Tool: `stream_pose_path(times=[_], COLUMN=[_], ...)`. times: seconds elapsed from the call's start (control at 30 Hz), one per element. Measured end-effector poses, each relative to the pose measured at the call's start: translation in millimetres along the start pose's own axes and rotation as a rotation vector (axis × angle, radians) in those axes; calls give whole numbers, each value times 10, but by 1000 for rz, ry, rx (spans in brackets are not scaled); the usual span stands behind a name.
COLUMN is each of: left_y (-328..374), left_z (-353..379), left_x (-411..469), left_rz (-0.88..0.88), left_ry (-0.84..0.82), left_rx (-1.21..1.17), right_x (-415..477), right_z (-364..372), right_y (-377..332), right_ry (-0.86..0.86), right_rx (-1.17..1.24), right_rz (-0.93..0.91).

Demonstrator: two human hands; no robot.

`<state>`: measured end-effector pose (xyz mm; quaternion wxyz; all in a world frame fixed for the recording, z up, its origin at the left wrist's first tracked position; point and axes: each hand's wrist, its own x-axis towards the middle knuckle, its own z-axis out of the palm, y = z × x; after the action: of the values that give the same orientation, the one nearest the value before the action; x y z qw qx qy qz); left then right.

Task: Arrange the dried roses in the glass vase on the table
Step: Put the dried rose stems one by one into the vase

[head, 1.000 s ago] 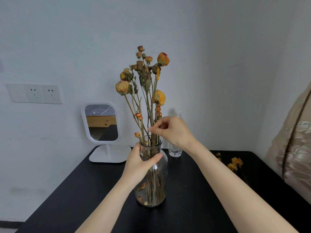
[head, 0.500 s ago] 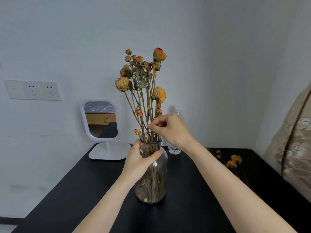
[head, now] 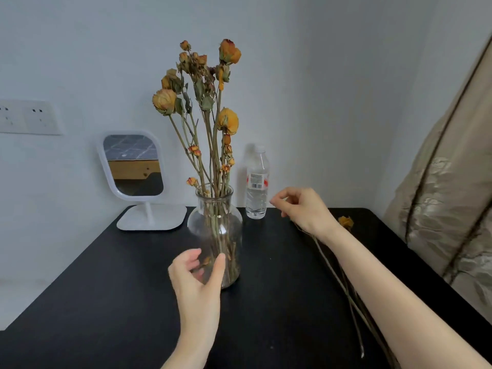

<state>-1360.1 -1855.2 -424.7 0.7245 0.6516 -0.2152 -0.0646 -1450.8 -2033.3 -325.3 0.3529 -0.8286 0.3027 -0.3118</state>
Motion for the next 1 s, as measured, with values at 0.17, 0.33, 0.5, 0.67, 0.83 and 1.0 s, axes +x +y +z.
stream_pose_path(times=[0.17,0.33,0.5,0.67,0.83,1.0], left_y=[-88,-13,-75,-233,-341,-352], left_z=[298,841,1388,1745,1940,2038], left_x=[-377,-399,-343,-226,-178,-151], left_rz=[-39,-48,-43,-83,-141,-177], left_ry=[-350,-655,-816,-804,-834,-829], left_rx=[33,183,390,554,636,665], right_x=[-305,-581,-706,-770,-746,-689], right_z=[-287,-637,-828,-826,-750,-713], right_y=[585,1032,1293,1445,1523,1535], right_ry=[136,278,207,70,-1,-91], right_rx=[-82,-188,-301,-325,-353,-393], right_rz=[190,354,530,655,698,766])
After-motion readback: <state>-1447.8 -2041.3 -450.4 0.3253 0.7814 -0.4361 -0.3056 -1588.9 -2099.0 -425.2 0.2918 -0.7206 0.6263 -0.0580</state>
